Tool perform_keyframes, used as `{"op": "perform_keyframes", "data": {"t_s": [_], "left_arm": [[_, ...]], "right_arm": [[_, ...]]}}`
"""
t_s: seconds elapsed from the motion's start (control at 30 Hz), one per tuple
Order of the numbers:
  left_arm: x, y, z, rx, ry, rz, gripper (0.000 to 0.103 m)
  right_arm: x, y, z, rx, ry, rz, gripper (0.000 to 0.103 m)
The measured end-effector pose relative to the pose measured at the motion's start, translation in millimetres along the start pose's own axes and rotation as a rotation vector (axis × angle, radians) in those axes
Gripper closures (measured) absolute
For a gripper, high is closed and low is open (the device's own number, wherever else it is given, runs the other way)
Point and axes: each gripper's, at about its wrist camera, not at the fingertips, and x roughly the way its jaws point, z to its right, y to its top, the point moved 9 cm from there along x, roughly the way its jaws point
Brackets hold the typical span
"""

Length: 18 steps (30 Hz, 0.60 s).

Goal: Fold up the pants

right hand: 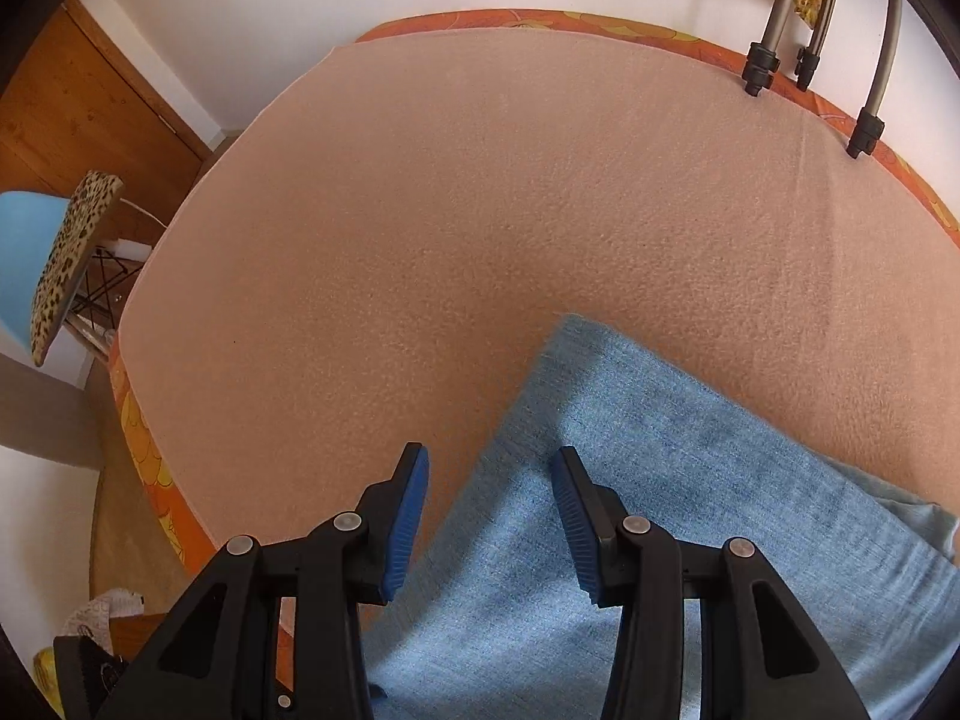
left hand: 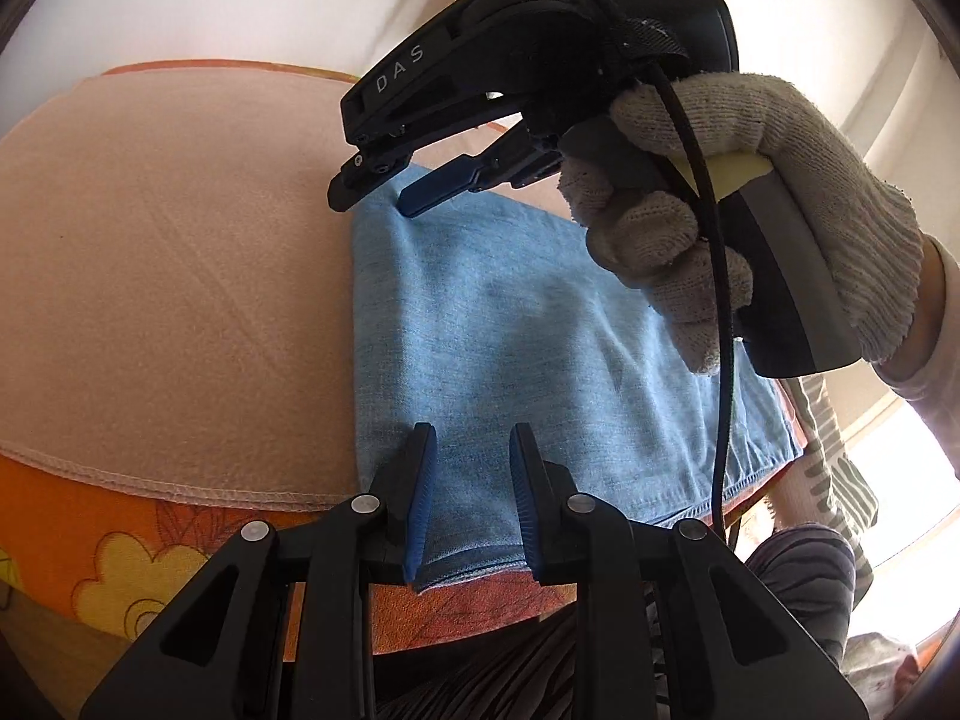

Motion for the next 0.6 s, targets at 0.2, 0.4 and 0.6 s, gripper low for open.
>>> {"op": "perform_keyframes", "data": {"t_s": [0.2,0.4,0.6], "left_arm": [[-12.8,2.6,-10.2,-0.061,-0.025,0.033,0.08],[-13.7,4.2,-12.9,-0.072,-0.041,0.022,0.08],[-14.2,12.1,-9.6,-0.052,-0.014,0.033,0.059]], "right_arm": [[17.7,-1.2,-1.0,-0.019,-0.142,-0.081,0.06],[28.5,-4.0,-13.5,-0.066,-0.225,-0.142,0.051],[25.0,-8.7,-12.5,-0.065,-0.251,-0.112,0.079]]}}
